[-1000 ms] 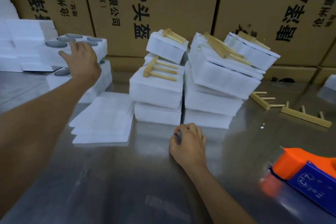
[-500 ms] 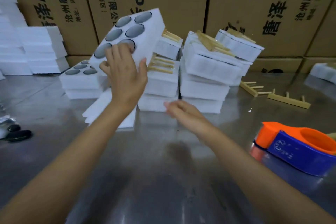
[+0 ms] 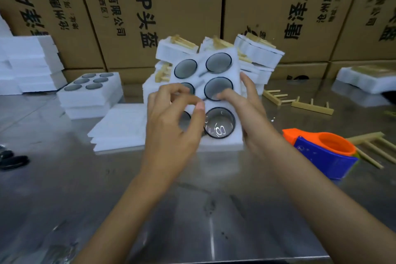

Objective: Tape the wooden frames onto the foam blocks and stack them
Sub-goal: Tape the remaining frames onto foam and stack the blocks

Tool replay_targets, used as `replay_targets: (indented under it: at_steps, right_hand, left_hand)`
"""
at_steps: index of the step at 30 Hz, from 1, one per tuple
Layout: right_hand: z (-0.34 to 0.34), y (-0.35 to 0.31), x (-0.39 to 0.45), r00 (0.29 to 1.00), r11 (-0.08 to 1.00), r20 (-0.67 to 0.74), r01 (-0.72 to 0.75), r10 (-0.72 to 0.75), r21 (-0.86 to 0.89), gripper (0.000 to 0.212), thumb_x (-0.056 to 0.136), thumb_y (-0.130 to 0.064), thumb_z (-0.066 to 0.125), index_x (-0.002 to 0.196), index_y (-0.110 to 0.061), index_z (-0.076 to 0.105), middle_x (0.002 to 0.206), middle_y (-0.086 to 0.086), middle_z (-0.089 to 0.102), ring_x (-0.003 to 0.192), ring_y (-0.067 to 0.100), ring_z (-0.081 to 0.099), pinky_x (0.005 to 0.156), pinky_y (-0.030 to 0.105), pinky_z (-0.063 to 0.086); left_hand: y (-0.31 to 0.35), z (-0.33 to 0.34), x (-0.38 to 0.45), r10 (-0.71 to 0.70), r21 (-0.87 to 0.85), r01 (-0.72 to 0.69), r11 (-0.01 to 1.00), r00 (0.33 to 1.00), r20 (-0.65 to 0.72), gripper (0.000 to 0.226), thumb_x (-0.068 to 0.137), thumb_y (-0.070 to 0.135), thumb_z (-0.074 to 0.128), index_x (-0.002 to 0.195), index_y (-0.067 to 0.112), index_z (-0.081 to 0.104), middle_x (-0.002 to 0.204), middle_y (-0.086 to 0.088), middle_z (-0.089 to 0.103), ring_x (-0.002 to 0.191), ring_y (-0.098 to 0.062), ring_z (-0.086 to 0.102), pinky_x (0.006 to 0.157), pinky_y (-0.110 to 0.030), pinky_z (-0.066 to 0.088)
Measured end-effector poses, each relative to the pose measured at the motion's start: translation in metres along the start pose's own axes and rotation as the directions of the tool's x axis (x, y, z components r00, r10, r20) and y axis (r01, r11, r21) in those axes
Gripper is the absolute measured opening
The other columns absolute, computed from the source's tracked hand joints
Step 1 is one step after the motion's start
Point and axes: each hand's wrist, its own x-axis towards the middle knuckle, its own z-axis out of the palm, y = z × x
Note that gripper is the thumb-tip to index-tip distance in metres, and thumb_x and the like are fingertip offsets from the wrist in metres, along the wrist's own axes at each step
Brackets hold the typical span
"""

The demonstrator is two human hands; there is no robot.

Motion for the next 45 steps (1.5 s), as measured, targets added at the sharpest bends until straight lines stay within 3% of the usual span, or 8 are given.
replay_targets:
  at_steps: [4,7,15,22,27,33,38,45]
  right_hand:
    - [-0.031,0.018,-0.018,0.997,0.996,0.033,-0.062,0.065,-0.068,0.061,0.078,-0.019,0.066,0.133,-0.04,0.051,0.108,-0.002,0.073,0.086,0.018,0.074,0.061,0.029,0.058]
    - [-0.045,0.038,-0.023,0.983,0.981,0.021,-0.183,0.185,-0.072,0.057,0.072,-0.02,0.062,0.128,-0.027,0.056,0.11,0.014,0.071,0.082,0.026,0.072,0.062,0.037,0.058]
    - [-0.052,0.09,-0.017,0.915,0.891,-0.067,-0.403,0.398,-0.208,0.029,0.081,-0.012,0.055,0.107,-0.021,0.064,0.09,0.006,0.072,0.067,0.02,0.066,0.052,0.023,0.05]
    - [-0.074,0.103,0.003,0.92,0.919,-0.175,-0.375,0.352,-0.121,0.035,0.089,-0.03,0.058,0.113,-0.007,0.069,0.105,0.013,0.074,0.094,0.027,0.069,0.087,0.041,0.054]
    - [-0.082,0.109,0.012,0.941,0.958,-0.214,-0.281,0.264,-0.052,0.027,0.095,-0.018,0.053,0.114,-0.011,0.071,0.112,0.007,0.074,0.113,0.026,0.066,0.095,0.036,0.052]
    - [-0.085,0.113,0.009,0.953,0.959,-0.194,-0.257,0.231,-0.118,0.03,0.093,-0.008,0.049,0.104,-0.017,0.076,0.106,0.011,0.075,0.111,0.03,0.065,0.103,0.047,0.049]
    - [-0.087,0.113,0.009,0.954,0.967,-0.193,-0.246,0.229,-0.065,0.03,0.094,-0.004,0.047,0.109,-0.01,0.072,0.118,0.022,0.068,0.106,0.025,0.065,0.104,0.04,0.046]
    - [-0.085,0.112,0.006,0.95,0.964,-0.196,-0.257,0.241,-0.06,0.029,0.094,-0.006,0.048,0.108,-0.012,0.073,0.113,0.021,0.069,0.099,0.021,0.065,0.099,0.039,0.049]
  left_hand:
    - [-0.031,-0.004,-0.001,-0.401,0.01,0.405,0.914,0.901,0.166,0.049,0.094,0.036,0.057,0.141,0.03,0.046,0.142,0.011,0.041,0.134,-0.01,0.034,0.109,-0.023,0.028]
    - [-0.045,0.006,-0.014,-0.647,-0.162,0.814,0.558,0.549,0.528,0.057,0.093,0.045,0.059,0.147,0.036,0.042,0.147,0.014,0.047,0.133,-0.011,0.047,0.112,-0.039,0.038]
    - [-0.057,0.039,-0.061,-0.714,-0.198,0.906,0.375,0.418,0.561,0.025,0.097,0.021,0.051,0.111,0.032,0.068,0.108,0.008,0.075,0.101,-0.016,0.071,0.095,-0.041,0.054]
    - [-0.14,0.013,-0.011,-0.614,0.212,0.59,0.779,0.787,0.064,0.031,0.094,0.018,0.055,0.123,0.018,0.064,0.123,-0.008,0.065,0.109,-0.028,0.059,0.093,-0.036,0.044]
    - [-0.229,-0.005,0.01,-0.781,0.777,0.422,0.467,0.609,0.139,0.068,0.097,0.047,0.051,0.151,0.009,0.033,0.158,-0.022,0.027,0.148,-0.037,0.018,0.121,-0.047,0.011]
    - [-0.241,-0.013,0.014,-0.723,0.817,0.262,0.513,0.645,0.248,0.056,0.097,0.046,0.053,0.132,0.003,0.055,0.132,-0.023,0.057,0.12,-0.039,0.053,0.1,-0.042,0.039]
    - [-0.226,-0.037,0.039,-0.515,0.666,0.343,0.663,0.854,0.073,0.044,0.096,0.023,0.055,0.061,-0.003,0.053,0.067,-0.028,0.06,0.067,-0.042,0.055,0.066,-0.043,0.046]
    - [-0.17,-0.044,0.059,-0.197,0.593,0.282,0.754,0.959,-0.205,0.043,0.104,0.024,0.041,0.088,-0.008,0.065,0.079,-0.032,0.065,0.073,-0.046,0.06,0.068,-0.05,0.046]
